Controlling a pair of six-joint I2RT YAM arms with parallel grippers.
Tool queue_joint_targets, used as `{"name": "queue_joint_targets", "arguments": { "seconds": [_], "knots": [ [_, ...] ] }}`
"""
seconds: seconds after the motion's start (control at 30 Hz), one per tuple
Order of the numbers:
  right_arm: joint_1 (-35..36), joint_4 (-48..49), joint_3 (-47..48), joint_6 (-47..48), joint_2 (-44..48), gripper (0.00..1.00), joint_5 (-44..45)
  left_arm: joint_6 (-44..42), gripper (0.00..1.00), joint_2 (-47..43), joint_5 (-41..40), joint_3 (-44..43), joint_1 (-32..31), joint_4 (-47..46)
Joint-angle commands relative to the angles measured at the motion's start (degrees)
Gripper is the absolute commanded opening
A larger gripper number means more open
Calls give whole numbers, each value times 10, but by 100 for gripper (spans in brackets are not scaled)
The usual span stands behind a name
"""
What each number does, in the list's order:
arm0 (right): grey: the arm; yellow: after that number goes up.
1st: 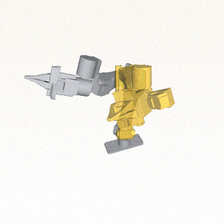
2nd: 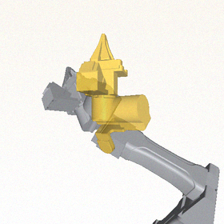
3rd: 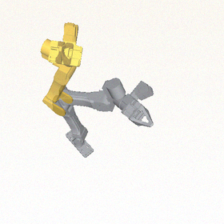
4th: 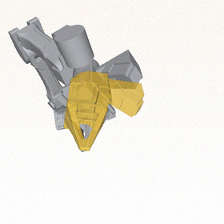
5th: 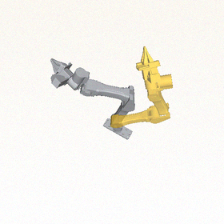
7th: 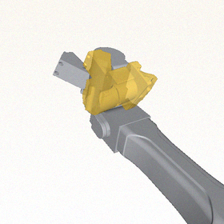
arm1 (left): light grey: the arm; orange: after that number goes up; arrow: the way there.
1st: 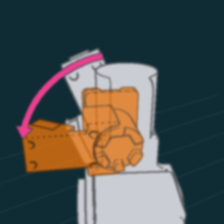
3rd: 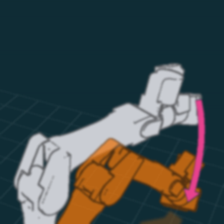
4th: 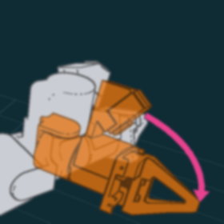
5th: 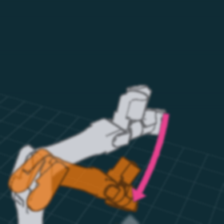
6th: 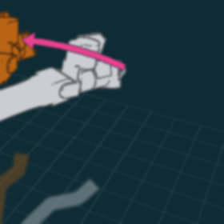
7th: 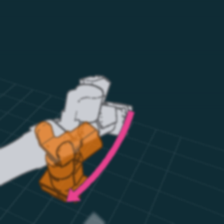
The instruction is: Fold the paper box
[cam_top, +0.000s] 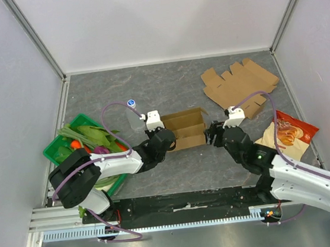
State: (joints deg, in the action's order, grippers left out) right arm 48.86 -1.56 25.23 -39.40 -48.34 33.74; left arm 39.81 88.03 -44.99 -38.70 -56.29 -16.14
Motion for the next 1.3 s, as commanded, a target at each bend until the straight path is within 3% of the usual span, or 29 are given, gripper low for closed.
{"name": "queue_joint_targets", "arguments": {
  "seconds": [0.0,0.03,0.07,0.1,0.2,0.27,0.37,0.43,0.5,0.67,0.73,0.97,1.27],
  "knots": [
    [0,-125,45,38,71,74,-88,1,2,-6,-56,6,0,-2],
    [0,-140,55,42,88,80,-96,-3,2,-6,-60,6,-1,-2],
    [-2,-153,67,52,91,93,-100,-6,2,-6,-62,6,-2,-2],
    [-6,-182,108,62,88,95,-110,-9,2,-6,-65,5,-3,-2],
    [-52,-305,247,18,-25,98,-127,-11,2,-6,-72,5,-6,-2],
    [-100,-347,303,9,-77,98,-214,-12,2,-7,-72,5,-7,-2],
    [-110,-316,367,71,-132,98,-241,-19,2,-3,-79,0,-12,-2],
    [-111,-269,381,188,-135,97,-241,-23,2,-1,-84,0,-14,-2],
    [-112,-219,398,298,-169,92,-278,-25,2,1,-84,-1,-15,-3],
    [-114,-260,451,432,-263,74,-418,-40,2,7,-91,-8,-18,-4],
    [-114,-230,428,462,-264,72,-442,-41,2,7,-91,-8,-19,-6],
    [-106,-136,405,520,-288,60,-423,-47,2,9,-92,-5,-24,-12],
    [-87,-124,394,550,-332,55,-474,-47,2,11,-100,-3,-29,-15]
  ]
}}
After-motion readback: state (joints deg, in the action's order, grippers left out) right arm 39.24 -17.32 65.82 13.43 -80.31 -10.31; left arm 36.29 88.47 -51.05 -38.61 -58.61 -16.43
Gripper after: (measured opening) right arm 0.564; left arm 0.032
